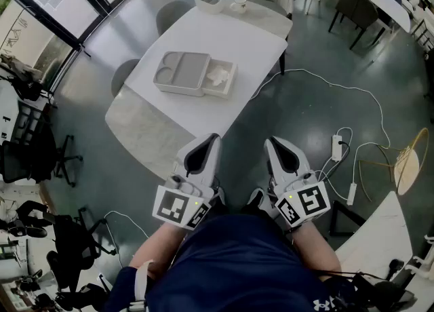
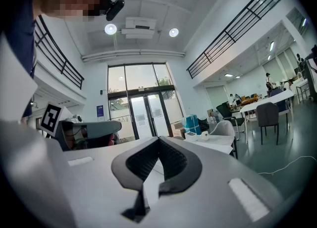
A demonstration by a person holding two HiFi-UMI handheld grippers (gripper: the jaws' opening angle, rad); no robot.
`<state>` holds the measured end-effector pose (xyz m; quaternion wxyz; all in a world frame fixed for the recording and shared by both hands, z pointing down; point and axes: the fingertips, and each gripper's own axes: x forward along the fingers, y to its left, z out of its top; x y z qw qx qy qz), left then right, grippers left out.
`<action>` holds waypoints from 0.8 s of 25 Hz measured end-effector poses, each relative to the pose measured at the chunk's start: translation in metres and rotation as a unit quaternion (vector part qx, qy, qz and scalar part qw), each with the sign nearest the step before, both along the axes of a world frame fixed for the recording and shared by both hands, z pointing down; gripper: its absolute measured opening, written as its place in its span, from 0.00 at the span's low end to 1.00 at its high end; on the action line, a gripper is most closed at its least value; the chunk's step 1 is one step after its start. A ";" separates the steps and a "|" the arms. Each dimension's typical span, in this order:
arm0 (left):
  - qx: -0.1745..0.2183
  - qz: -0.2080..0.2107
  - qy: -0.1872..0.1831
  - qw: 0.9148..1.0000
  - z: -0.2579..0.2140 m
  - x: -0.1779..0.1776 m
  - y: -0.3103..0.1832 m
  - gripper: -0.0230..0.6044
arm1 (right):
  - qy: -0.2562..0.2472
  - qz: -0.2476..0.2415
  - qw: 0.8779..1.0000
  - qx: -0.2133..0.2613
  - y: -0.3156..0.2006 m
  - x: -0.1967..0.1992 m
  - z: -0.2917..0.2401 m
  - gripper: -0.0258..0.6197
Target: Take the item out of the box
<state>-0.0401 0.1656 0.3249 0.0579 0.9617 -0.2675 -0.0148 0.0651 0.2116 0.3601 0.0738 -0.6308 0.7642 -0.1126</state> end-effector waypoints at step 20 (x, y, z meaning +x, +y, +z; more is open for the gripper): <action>-0.021 0.004 0.002 1.000 0.021 -0.104 -0.067 0.04 | 0.013 0.058 0.997 -0.041 -0.060 -0.057 0.008 0.04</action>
